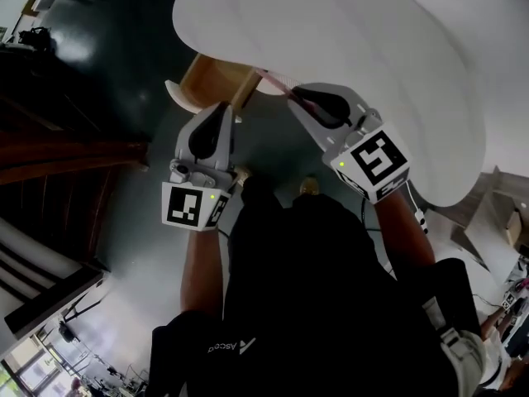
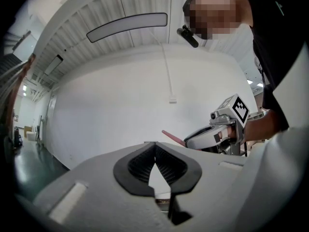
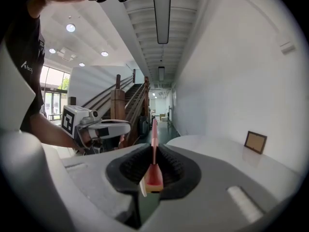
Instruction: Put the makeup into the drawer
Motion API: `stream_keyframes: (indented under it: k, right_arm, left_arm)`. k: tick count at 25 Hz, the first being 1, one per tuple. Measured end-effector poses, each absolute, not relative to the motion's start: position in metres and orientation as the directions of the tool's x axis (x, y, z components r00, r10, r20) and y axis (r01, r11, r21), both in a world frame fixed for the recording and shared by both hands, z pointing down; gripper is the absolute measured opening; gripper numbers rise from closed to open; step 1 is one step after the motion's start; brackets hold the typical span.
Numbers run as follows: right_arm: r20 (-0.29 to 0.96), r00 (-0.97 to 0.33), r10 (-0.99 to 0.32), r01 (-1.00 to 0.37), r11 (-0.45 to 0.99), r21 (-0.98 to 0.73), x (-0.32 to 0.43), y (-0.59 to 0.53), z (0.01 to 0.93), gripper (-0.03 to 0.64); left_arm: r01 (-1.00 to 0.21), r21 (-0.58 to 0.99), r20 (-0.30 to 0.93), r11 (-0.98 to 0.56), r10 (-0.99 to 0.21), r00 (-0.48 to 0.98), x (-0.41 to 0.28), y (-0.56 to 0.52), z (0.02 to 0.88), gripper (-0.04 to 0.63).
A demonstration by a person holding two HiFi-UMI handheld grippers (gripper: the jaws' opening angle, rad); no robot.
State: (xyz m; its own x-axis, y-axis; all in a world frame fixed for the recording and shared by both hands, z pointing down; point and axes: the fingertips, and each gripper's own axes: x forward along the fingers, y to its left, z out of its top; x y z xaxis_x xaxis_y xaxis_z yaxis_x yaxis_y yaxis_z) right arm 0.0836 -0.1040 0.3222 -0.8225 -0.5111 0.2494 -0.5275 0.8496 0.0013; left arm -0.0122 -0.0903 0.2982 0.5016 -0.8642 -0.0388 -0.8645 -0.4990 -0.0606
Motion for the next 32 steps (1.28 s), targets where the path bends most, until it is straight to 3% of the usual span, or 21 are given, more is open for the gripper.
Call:
stream_keyframes:
  k: [17, 32]
  right_arm:
    - [0.499, -0.759, -0.418, -0.426, 0.899, 0.104, -0.151, -0.176, 0.393, 0.051]
    - [0.738, -0.612, -0.282, -0.312, 0.945, 0.103, -0.211, -0.220, 0.518, 0.051]
  left_arm:
    - [-0.893, -0.022, -0.057, -0.450, -0.891, 0.450, -0.246, -0.143, 0.300, 0.011]
    - [-0.914, 0.015, -0.012, -0.407, -0.914, 0.406, -0.319, -0.170, 0.330, 0.011]
